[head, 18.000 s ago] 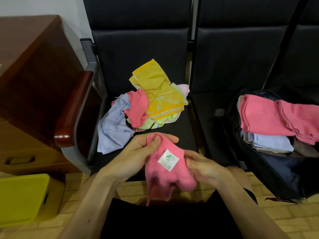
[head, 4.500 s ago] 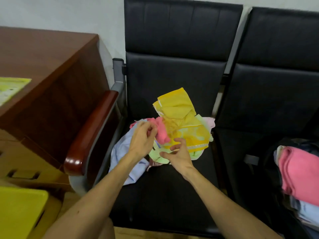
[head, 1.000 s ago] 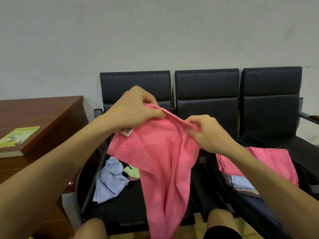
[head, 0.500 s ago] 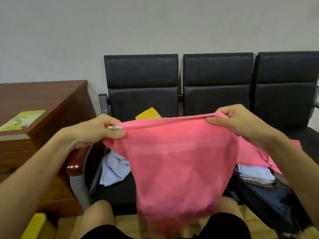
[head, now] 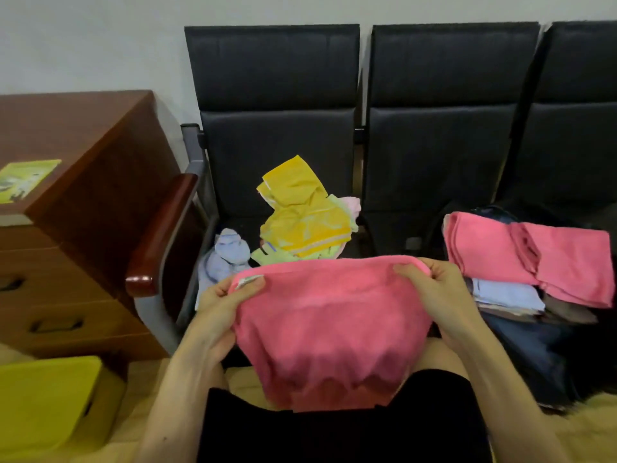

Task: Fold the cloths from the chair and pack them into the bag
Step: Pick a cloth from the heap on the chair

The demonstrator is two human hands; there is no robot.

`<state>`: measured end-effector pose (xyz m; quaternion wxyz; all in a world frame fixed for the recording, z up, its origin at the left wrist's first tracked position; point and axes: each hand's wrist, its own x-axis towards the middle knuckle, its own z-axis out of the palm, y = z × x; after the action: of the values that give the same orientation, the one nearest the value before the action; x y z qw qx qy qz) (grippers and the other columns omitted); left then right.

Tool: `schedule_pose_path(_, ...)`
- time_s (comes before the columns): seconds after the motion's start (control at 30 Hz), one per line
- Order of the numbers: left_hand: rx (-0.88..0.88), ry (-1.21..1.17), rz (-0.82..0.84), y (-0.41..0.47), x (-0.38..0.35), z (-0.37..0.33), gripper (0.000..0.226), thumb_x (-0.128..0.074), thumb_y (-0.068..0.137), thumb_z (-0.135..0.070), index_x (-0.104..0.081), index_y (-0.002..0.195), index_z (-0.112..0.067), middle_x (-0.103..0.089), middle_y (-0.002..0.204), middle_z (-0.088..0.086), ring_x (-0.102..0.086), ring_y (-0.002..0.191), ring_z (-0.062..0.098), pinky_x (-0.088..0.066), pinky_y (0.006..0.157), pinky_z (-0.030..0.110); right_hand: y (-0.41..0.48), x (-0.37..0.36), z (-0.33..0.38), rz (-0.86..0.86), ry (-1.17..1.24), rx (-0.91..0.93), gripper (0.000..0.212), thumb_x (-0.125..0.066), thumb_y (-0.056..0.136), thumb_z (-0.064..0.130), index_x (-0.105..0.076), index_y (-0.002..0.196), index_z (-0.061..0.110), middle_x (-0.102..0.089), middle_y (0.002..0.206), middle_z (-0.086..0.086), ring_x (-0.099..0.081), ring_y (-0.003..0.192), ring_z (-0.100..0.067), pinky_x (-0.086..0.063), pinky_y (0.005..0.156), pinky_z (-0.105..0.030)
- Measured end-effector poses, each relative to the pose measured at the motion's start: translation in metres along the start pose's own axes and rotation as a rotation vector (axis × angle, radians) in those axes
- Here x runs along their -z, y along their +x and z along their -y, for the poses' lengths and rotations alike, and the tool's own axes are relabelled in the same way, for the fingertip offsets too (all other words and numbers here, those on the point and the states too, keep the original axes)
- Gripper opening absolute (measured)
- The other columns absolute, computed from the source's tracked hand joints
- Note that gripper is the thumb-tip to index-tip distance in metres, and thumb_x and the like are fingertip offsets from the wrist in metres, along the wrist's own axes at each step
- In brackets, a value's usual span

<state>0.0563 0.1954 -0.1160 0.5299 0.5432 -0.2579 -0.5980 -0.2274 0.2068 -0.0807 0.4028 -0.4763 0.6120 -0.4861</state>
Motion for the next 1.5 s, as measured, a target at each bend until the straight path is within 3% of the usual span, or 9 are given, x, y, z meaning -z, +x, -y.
schedule_pose_path(0.2, -0.046, 0.173, -0.153, 0.001, 0.007, 0.019, 0.012, -0.085, 0.068, -0.009, -0.073, 0.067, -0.01, -0.071, 0.065, 0.005, -0.062, 0.059, 0.017, -0.053, 0.057, 0.025, -0.008, -0.016, -0.015, 0.071, 0.129, -0.139, 0.019, -0.066, 0.093, 0.019, -0.079, 0.08, 0.017, -0.065, 0.076, -0.017, -0.054, 0.072, -0.023, -0.04, 0.067, -0.036)
schedule_pose_path(0.4, 0.134, -0.025, 0.036, -0.013, -0.007, 0.02, 0.007, -0.081, 0.07, -0.007, -0.075, 0.071, -0.005, -0.072, 0.065, 0.009, -0.067, 0.053, 0.012, -0.053, 0.047, 0.021, -0.016, -0.041, -0.018, 0.133, 0.238, -0.234, 0.026, -0.073, 0.087, 0.029, -0.075, 0.091, 0.004, -0.066, 0.093, -0.034, -0.059, 0.084, -0.03, -0.048, 0.077, -0.052)
schedule_pose_path(0.47, 0.154, -0.093, 0.101, -0.016, -0.011, 0.021, 0.035, -0.097, 0.051, -0.032, -0.078, 0.067, -0.008, -0.073, 0.068, 0.009, -0.069, 0.056, 0.012, -0.055, 0.049, 0.022, -0.019, -0.047, -0.018, 0.136, 0.254, -0.241, 0.022, -0.07, 0.09, 0.023, -0.075, 0.094, 0.002, -0.068, 0.101, -0.032, -0.067, 0.09, -0.03, -0.052, 0.089, -0.056)
schedule_pose_path(0.53, 0.189, -0.136, 0.123, -0.017, -0.013, 0.024, 0.046, -0.092, 0.048, -0.046, -0.078, 0.071, -0.009, -0.073, 0.07, 0.01, -0.07, 0.059, 0.014, -0.057, 0.051, 0.024, -0.024, -0.053, -0.017, 0.136, 0.27, -0.255, 0.025, -0.069, 0.089, 0.022, -0.072, 0.096, -0.002, -0.068, 0.102, -0.032, -0.068, 0.09, -0.029, -0.052, 0.092, -0.054)
schedule_pose_path(0.67, 0.19, -0.16, 0.2, -0.022, -0.025, 0.022, 0.017, -0.071, 0.065, -0.019, -0.073, 0.076, -0.006, -0.072, 0.071, 0.013, -0.069, 0.057, 0.015, -0.057, 0.05, 0.024, -0.032, -0.062, -0.007, 0.165, 0.339, -0.266, 0.058, -0.071, 0.078, 0.035, -0.058, 0.103, -0.016, -0.058, 0.1, -0.042, -0.062, 0.082, -0.034, -0.052, 0.083, -0.052)
schedule_pose_path(0.83, 0.027, -0.031, 0.305, -0.023, -0.038, 0.021, 0.025, -0.077, 0.065, -0.011, -0.079, 0.089, -0.007, -0.074, 0.094, 0.021, -0.072, 0.079, 0.025, -0.06, 0.066, 0.03, -0.034, -0.07, -0.002, 0.259, 0.354, -0.271, 0.031, -0.069, 0.079, 0.034, -0.073, 0.087, 0.004, -0.066, 0.077, -0.029, -0.064, 0.061, -0.024, -0.049, 0.052, -0.027)
schedule_pose_path(0.97, -0.103, 0.05, 0.314, -0.024, -0.042, 0.027, 0.026, -0.077, 0.069, -0.011, -0.079, 0.095, -0.007, -0.075, 0.096, 0.021, -0.074, 0.089, 0.033, -0.06, 0.074, 0.036, -0.034, -0.075, -0.004, 0.279, 0.332, -0.242, 0.031, -0.067, 0.084, 0.033, -0.072, 0.086, 0.003, -0.065, 0.079, -0.032, -0.063, 0.066, -0.032, -0.051, 0.063, -0.038)
schedule_pose_path(1.27, -0.202, 0.154, 0.355, -0.03, -0.046, 0.03, 0.03, -0.069, 0.076, -0.012, -0.075, 0.104, -0.004, -0.077, 0.094, 0.013, -0.075, 0.089, 0.025, -0.059, 0.073, 0.027, -0.03, -0.075, -0.008, 0.235, 0.245, -0.255, 0.039, -0.058, 0.092, 0.034, -0.07, 0.089, -0.004, -0.066, 0.073, -0.02, -0.059, 0.059, -0.024, -0.045, 0.046, -0.024)
schedule_pose_path(1.5, -0.274, 0.281, 0.529, -0.03, -0.041, 0.031, 0.048, -0.086, 0.069, -0.012, -0.075, 0.115, -0.019, -0.072, 0.115, 0.006, -0.07, 0.104, 0.027, -0.057, 0.091, 0.047, -0.027, -0.072, -0.007, 0.246, 0.23, -0.285, 0.037, -0.051, 0.101, 0.026, -0.073, 0.091, -0.003, -0.074, 0.085, -0.021, -0.072, 0.078, -0.032, -0.057, 0.062, -0.029)
